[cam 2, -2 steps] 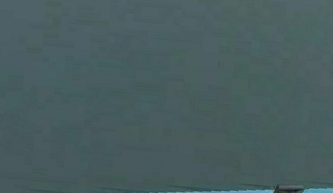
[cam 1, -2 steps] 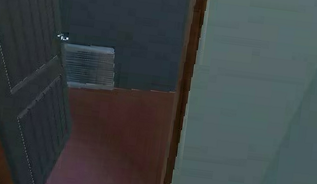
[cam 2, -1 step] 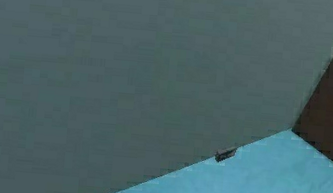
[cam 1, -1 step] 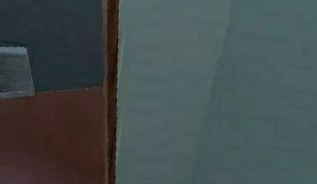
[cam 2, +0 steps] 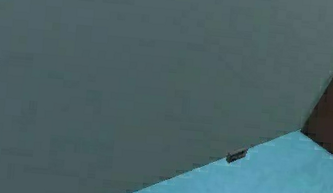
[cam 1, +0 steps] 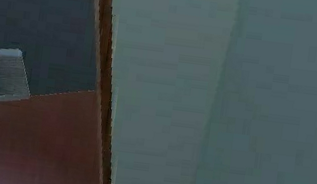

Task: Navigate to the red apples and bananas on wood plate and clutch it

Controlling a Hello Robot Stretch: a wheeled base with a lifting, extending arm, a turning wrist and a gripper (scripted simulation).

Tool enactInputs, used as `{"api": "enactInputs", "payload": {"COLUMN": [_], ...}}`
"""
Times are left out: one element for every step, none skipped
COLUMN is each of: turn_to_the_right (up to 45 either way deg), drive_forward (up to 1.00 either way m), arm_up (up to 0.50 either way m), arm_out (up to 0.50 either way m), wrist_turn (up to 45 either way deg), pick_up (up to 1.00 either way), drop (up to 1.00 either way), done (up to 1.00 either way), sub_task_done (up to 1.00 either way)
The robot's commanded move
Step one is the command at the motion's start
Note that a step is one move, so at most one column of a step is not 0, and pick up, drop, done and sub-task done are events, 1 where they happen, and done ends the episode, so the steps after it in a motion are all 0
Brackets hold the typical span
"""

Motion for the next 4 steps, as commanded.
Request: {"api": "enactInputs", "payload": {"turn_to_the_right": [-24.0,0.0,-18.0,-3.0], "drive_forward": [0.00,0.30,0.00,0.00], "arm_up": [0.00,0.00,0.00,0.00], "arm_out": [0.00,0.00,0.00,0.00], "wrist_turn": [0.0,0.0,0.0,0.0], "pick_up": [0.00,0.00,0.00,0.00], "drop": [0.00,0.00,0.00,0.00], "done": [0.00,0.00,0.00,0.00], "sub_task_done": [0.00,0.00,0.00,0.00]}}
